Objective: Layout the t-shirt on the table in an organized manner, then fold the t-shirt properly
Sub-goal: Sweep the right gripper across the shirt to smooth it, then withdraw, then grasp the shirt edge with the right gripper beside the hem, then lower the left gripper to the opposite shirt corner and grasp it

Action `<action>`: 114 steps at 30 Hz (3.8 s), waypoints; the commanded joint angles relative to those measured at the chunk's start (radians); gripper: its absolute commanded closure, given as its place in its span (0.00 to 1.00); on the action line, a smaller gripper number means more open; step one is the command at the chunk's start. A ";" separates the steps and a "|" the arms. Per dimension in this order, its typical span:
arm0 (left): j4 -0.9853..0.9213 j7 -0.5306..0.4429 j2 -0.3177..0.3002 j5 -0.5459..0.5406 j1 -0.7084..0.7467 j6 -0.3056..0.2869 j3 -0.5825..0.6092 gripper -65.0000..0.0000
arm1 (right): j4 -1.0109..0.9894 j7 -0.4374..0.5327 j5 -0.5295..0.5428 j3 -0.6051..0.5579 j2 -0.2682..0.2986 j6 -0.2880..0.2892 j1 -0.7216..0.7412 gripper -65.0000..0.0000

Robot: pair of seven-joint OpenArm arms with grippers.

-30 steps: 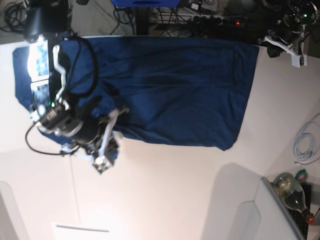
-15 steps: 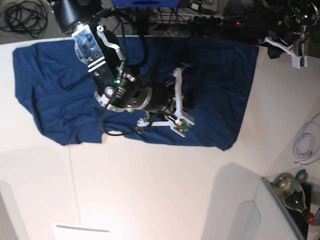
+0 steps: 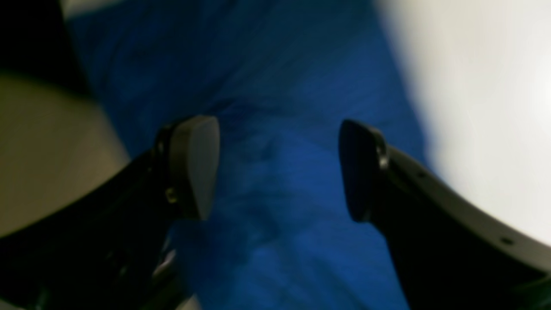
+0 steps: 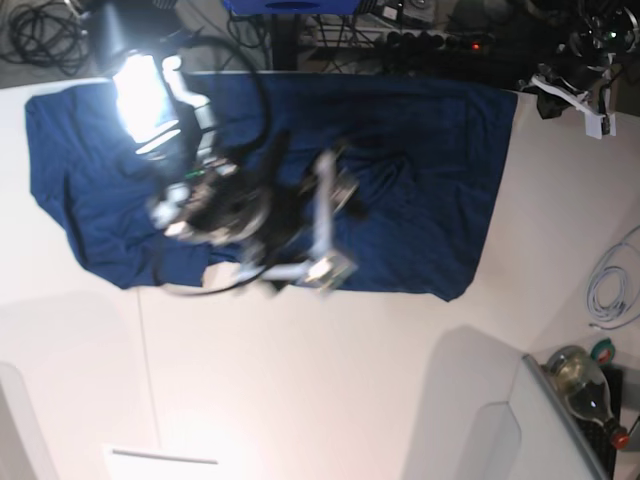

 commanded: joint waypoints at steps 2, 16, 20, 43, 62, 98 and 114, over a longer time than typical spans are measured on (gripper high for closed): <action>0.024 -0.018 -0.008 -0.020 0.002 -0.008 -0.004 1.00 | 0.027 0.003 -0.009 0.154 0.065 -0.005 0.014 0.36; -0.045 -0.026 0.038 -0.011 -0.089 0.091 0.278 1.00 | -0.894 0.310 -0.009 0.585 0.367 0.004 0.224 0.98; -0.106 -0.027 0.009 -0.011 -0.101 0.100 0.278 1.00 | -0.958 0.337 -0.009 0.585 0.384 0.004 0.229 1.00; -0.123 -0.027 -0.014 -0.011 -0.078 0.100 0.277 1.00 | -0.871 0.290 -0.011 0.585 0.349 0.090 0.169 1.00; -0.166 -0.027 -0.048 -0.011 -0.078 0.100 0.275 1.00 | -1.096 0.463 -0.221 0.584 0.358 0.092 0.301 1.00; 0.110 -0.018 -0.066 -0.021 -0.044 0.097 0.154 1.00 | -1.257 0.509 -0.313 0.691 0.277 0.187 0.483 0.25; -0.083 -0.018 -0.170 -0.011 -0.168 0.097 0.162 1.00 | -1.319 0.546 -0.315 0.691 0.278 0.187 0.485 1.00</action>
